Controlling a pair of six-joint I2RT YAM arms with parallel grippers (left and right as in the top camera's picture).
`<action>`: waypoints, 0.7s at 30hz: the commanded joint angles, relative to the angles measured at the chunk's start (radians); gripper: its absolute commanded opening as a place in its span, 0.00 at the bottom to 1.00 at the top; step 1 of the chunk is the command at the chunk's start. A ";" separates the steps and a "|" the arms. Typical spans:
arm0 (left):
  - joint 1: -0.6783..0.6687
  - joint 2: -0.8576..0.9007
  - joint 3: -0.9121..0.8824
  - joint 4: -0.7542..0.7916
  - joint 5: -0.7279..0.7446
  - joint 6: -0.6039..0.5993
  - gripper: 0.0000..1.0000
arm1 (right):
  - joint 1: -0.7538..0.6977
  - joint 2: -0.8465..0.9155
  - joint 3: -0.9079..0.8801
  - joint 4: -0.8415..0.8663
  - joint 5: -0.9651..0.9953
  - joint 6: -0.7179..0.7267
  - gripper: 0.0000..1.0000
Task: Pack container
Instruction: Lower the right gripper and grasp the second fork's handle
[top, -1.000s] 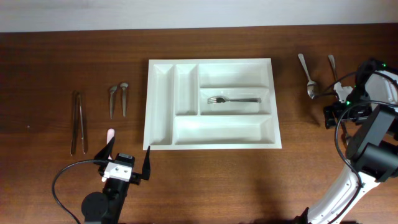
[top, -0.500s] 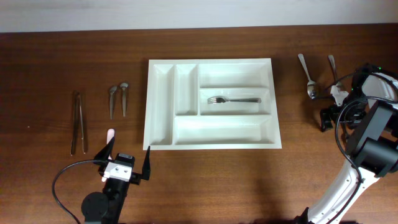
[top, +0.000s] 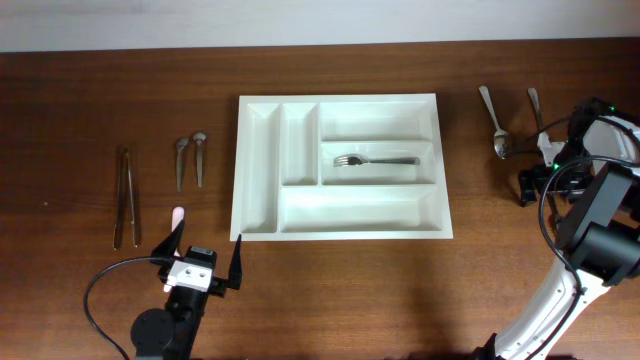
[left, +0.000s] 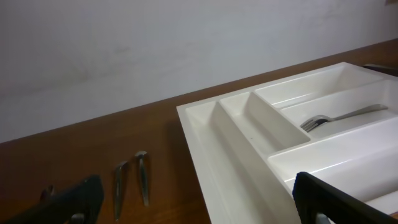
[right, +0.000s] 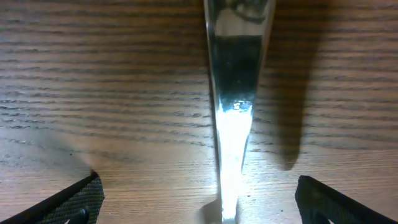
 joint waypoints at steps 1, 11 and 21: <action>-0.004 -0.008 -0.003 -0.005 0.000 -0.005 0.99 | -0.004 0.030 -0.010 0.034 0.061 0.039 0.96; -0.004 -0.008 -0.003 -0.005 0.000 -0.005 0.99 | -0.004 0.031 -0.011 0.026 0.026 0.038 0.74; -0.004 -0.008 -0.003 -0.005 0.000 -0.005 0.99 | -0.015 0.035 -0.011 0.023 -0.020 0.023 0.74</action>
